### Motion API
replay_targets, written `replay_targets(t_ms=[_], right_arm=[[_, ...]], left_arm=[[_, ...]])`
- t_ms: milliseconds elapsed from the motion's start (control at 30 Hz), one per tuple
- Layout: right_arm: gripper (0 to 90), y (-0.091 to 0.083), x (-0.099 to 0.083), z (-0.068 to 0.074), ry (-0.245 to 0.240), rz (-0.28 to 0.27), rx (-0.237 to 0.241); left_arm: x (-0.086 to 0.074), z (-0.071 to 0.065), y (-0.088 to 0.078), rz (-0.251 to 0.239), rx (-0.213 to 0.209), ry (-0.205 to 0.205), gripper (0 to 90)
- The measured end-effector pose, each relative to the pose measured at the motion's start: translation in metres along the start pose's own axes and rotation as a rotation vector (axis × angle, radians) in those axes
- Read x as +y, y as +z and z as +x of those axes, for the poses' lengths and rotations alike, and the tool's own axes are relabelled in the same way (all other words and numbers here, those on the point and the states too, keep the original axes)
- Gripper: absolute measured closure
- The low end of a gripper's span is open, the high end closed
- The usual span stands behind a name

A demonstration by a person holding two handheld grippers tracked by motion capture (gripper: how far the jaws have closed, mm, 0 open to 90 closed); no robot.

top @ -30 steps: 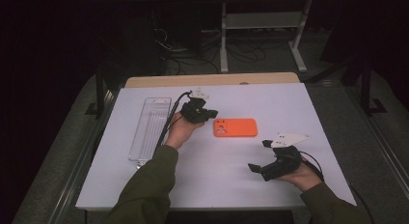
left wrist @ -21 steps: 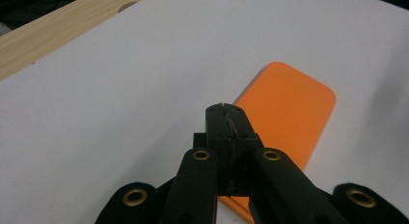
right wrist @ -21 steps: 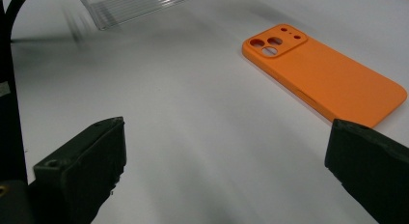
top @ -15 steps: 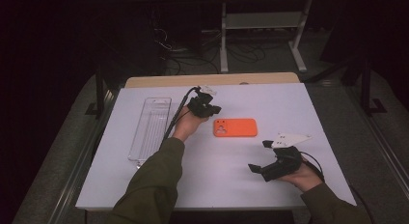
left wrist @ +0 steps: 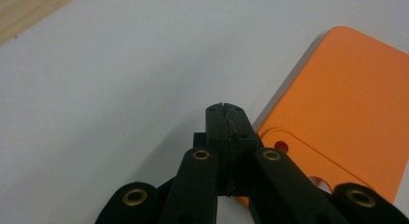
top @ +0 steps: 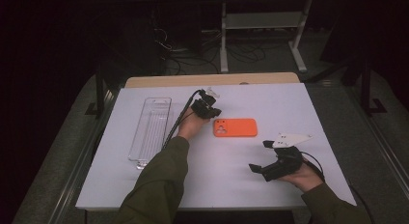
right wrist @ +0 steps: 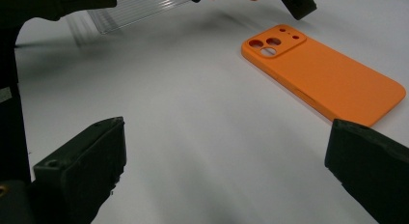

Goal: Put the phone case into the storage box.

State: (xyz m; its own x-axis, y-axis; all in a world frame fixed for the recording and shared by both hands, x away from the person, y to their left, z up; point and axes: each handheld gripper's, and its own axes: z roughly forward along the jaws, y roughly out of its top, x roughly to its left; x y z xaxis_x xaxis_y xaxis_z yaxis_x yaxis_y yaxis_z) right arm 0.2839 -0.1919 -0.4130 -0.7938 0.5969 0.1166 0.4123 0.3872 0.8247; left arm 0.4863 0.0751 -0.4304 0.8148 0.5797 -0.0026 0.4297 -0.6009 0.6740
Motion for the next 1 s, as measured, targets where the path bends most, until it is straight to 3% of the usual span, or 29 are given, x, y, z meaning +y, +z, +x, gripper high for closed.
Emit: replay_targets(t_ms=[267,533,1000], right_arm=[[0.2,-0.0003,0.0001,0.0000,-0.003,-0.002,0.001],[0.2,-0.0004,0.0000,-0.0004,-0.001,-0.003,0.001],[0.3,-0.0007,-0.0001,-0.0012,-0.001,-0.002,0.000]], left_arm=[[-0.0044,-0.0025,0.0084,0.007,-0.012,-0.024,90.0],[-0.0048,-0.0009,0.0083,0.013,-0.022,-0.028,90.0],[-0.0091,-0.0077,0.0043,0.010,-0.057,-0.073,90.0]])
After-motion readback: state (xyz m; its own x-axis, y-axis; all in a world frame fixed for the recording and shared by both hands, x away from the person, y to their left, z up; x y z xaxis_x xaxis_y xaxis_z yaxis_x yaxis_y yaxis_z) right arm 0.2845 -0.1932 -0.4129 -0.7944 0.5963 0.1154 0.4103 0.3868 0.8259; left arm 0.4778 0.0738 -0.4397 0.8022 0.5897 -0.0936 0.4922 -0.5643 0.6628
